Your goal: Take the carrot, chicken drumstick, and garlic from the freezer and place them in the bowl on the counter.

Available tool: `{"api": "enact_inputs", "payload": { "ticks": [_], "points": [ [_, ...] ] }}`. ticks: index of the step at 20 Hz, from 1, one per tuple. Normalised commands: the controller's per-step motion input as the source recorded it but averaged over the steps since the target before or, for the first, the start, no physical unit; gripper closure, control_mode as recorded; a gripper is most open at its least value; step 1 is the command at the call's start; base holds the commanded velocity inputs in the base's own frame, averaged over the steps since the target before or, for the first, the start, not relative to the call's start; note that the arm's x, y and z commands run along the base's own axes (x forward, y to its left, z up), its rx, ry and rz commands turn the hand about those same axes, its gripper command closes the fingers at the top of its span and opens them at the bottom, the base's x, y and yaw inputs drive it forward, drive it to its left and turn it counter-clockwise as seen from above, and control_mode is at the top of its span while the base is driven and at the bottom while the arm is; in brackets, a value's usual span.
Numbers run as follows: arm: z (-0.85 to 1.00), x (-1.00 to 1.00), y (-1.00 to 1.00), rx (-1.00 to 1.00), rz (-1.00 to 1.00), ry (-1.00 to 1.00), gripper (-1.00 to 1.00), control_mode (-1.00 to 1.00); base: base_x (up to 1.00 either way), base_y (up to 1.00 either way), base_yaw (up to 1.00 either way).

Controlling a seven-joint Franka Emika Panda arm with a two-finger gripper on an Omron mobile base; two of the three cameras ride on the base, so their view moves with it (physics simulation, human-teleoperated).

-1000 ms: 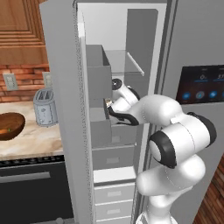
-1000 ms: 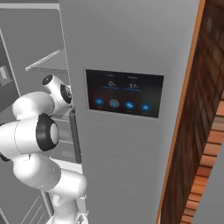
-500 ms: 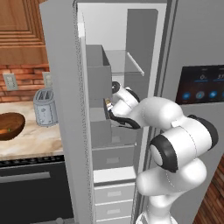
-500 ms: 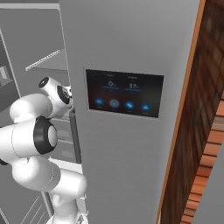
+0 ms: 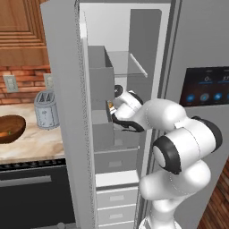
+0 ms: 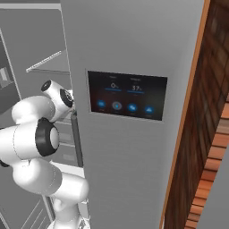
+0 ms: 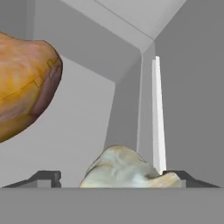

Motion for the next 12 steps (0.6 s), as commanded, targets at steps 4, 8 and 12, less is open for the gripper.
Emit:
{"api": "enact_inputs", "payload": {
  "ticks": [4, 8, 12],
  "points": [
    [-0.15, 0.10, 0.00, 0.00, 0.00, 0.00, 1.00, -1.00, 0.00, 0.00, 0.00],
    [0.00, 0.00, 0.00, 0.00, 0.00, 0.00, 1.00, -1.00, 0.00, 0.00, 0.00],
    [0.01, -0.56, 0.00, 0.00, 0.00, -0.08, 1.00, -1.00, 0.00, 0.00, 0.00]
  ]
}}
